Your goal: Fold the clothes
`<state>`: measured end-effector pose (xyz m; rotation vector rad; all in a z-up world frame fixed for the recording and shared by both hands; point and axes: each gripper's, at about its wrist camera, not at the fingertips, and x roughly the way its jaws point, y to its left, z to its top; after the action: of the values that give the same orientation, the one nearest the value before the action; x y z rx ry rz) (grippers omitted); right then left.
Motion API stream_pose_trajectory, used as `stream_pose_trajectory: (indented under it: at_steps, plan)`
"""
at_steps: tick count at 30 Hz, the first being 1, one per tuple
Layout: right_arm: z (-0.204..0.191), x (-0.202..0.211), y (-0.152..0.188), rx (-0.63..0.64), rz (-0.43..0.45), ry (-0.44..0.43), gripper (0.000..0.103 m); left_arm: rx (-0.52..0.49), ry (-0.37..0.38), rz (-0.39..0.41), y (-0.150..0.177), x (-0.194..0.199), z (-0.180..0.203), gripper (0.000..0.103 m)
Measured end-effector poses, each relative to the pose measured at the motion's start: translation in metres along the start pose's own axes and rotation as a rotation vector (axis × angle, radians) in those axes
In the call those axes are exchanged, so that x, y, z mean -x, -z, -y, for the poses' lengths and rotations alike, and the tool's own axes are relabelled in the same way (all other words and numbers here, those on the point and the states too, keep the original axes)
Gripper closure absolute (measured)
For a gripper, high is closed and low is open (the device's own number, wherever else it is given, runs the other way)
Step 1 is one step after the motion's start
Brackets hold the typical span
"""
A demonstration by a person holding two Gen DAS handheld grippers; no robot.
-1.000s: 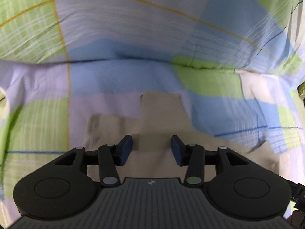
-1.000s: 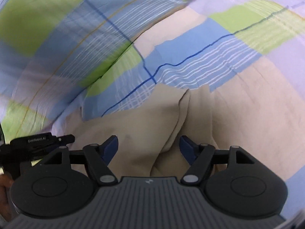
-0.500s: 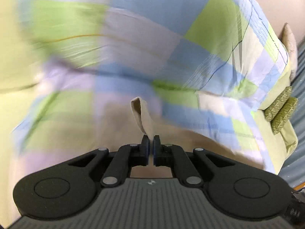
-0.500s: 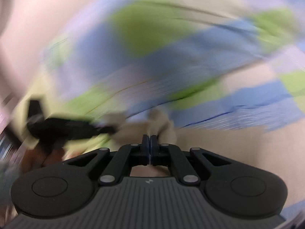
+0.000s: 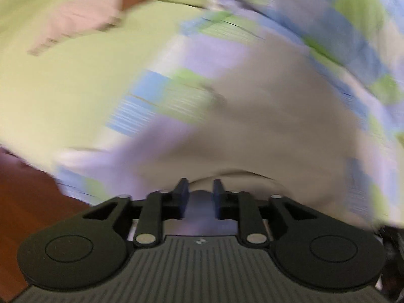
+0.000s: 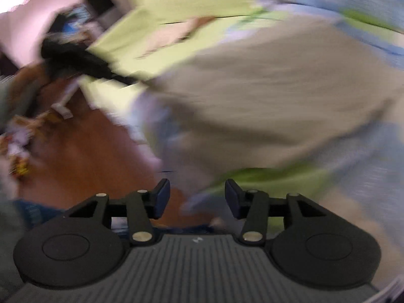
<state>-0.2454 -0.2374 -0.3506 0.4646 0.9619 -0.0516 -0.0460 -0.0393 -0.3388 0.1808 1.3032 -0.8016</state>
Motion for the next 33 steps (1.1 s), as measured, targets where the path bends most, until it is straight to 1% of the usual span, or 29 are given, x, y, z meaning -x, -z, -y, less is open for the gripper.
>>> stream_pose_trajectory:
  at_steps: [1, 2, 3, 4, 5, 6, 7, 8, 10, 11, 12, 14, 15, 16, 17, 18, 19, 20, 22, 23, 25, 27, 28, 29, 30, 31, 32, 33]
  plan:
    - [0.019, 0.004, -0.009, -0.056, 0.015, 0.070, 0.058, -0.051, 0.035, -0.009, 0.007, -0.007, 0.015, 0.066]
    - [0.030, 0.007, -0.016, -0.091, 0.031, 0.115, 0.058, -0.098, 0.066, -0.033, 0.014, -0.016, 0.031, 0.066]
    - [0.038, 0.009, -0.021, -0.112, 0.046, 0.144, 0.057, -0.124, 0.077, -0.055, 0.019, -0.023, 0.043, 0.066]
    - [0.053, 0.015, -0.031, -0.127, 0.083, 0.204, 0.053, -0.159, 0.096, -0.079, 0.026, -0.031, 0.059, 0.066]
    - [0.065, 0.019, -0.039, -0.119, 0.106, 0.261, 0.051, -0.185, 0.115, -0.085, 0.032, -0.034, 0.071, 0.066]
    - [0.073, 0.020, -0.044, -0.098, 0.112, 0.303, 0.048, -0.248, 0.132, -0.073, 0.041, -0.037, 0.090, 0.065]
    - [0.083, 0.019, -0.048, -0.071, 0.111, 0.333, 0.046, -0.304, 0.118, -0.063, 0.048, -0.039, 0.103, 0.062]
    - [0.089, 0.017, -0.050, -0.046, 0.105, 0.350, 0.046, -0.358, 0.098, -0.053, 0.054, -0.042, 0.115, 0.061]
    - [0.097, 0.010, -0.056, 0.026, 0.069, 0.378, 0.045, -0.479, -0.013, -0.028, 0.071, -0.054, 0.141, 0.061]
    - [0.101, 0.008, -0.057, 0.062, 0.054, 0.375, 0.044, -0.511, -0.053, -0.020, 0.078, -0.057, 0.149, 0.061]
    - [0.104, 0.006, -0.059, 0.110, 0.038, 0.369, 0.041, -0.556, -0.122, -0.005, 0.087, -0.061, 0.161, 0.061]
    - [0.109, 0.004, -0.061, 0.177, 0.032, 0.344, 0.034, -0.618, -0.231, 0.035, 0.100, -0.066, 0.184, 0.061]
    - [0.114, 0.003, -0.061, 0.214, 0.031, 0.323, 0.029, -0.628, -0.261, 0.048, 0.103, -0.067, 0.192, 0.061]
    - [0.119, 0.000, -0.061, 0.258, 0.028, 0.303, 0.029, -0.628, -0.302, 0.061, 0.106, -0.069, 0.203, 0.061]
    - [0.125, -0.002, -0.061, 0.300, 0.022, 0.288, 0.029, -0.626, -0.327, 0.067, 0.108, -0.073, 0.210, 0.061]
    - [0.130, -0.005, -0.061, 0.342, 0.017, 0.273, 0.029, -0.626, -0.378, 0.086, 0.112, -0.077, 0.225, 0.061]
    - [0.130, -0.005, -0.063, 0.365, 0.014, 0.266, 0.029, -0.625, -0.411, 0.098, 0.114, -0.079, 0.234, 0.060]
    - [0.133, -0.003, -0.064, 0.417, 0.017, 0.258, 0.029, -0.624, -0.439, 0.108, 0.115, -0.081, 0.241, 0.060]
    - [0.147, 0.001, -0.065, 0.553, 0.029, 0.239, 0.029, -0.581, -0.502, 0.115, 0.113, -0.084, 0.259, 0.060]
    - [0.151, 0.001, -0.067, 0.595, 0.033, 0.236, 0.029, -0.566, -0.517, 0.117, 0.112, -0.085, 0.263, 0.060]
    - [0.159, 0.000, -0.070, 0.661, 0.037, 0.240, 0.029, -0.532, -0.570, 0.126, 0.105, -0.090, 0.275, 0.059]
    - [0.167, -0.001, -0.073, 0.762, 0.044, 0.248, 0.029, -0.507, -0.603, 0.123, 0.100, -0.095, 0.278, 0.059]
    - [0.170, -0.005, -0.073, 0.871, 0.055, 0.262, 0.029, -0.482, -0.623, 0.115, 0.096, -0.098, 0.277, 0.061]
    - [0.170, -0.010, -0.073, 0.962, 0.064, 0.275, 0.029, -0.459, -0.634, 0.115, 0.094, -0.099, 0.275, 0.066]
    - [0.171, -0.017, -0.071, 1.062, 0.072, 0.295, 0.029, -0.436, -0.643, 0.117, 0.092, -0.099, 0.273, 0.090]
    - [0.172, -0.024, -0.069, 1.157, 0.081, 0.318, 0.029, -0.405, -0.650, 0.122, 0.089, -0.098, 0.271, 0.096]
    - [0.174, -0.030, -0.067, 1.232, 0.090, 0.338, 0.032, -0.371, -0.642, 0.130, 0.086, -0.094, 0.267, 0.096]
    - [0.176, -0.035, -0.066, 1.283, 0.097, 0.352, 0.039, -0.350, -0.634, 0.133, 0.084, -0.093, 0.266, 0.097]
